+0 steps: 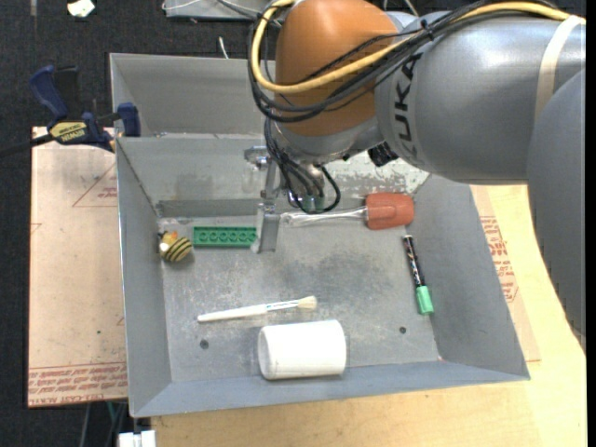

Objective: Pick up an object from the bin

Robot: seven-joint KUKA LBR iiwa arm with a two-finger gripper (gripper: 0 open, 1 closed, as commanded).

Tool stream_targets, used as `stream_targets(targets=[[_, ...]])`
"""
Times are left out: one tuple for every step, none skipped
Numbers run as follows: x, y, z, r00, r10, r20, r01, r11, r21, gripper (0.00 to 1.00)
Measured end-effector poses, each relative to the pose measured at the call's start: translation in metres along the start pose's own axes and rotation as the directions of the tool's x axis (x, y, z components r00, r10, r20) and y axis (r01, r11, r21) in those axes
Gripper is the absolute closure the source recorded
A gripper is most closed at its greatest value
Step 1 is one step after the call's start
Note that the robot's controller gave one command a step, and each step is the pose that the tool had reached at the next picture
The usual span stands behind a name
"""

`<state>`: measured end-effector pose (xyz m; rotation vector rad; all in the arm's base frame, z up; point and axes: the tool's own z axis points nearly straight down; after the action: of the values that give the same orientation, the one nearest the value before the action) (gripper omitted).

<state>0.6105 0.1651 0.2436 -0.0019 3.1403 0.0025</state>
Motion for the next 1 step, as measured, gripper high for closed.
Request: stream_targets(targets=[[-0.0002, -0.0003, -0.0001, 1.000, 0.001, 0.001, -0.001, 1.000, 0.000, 0.00]])
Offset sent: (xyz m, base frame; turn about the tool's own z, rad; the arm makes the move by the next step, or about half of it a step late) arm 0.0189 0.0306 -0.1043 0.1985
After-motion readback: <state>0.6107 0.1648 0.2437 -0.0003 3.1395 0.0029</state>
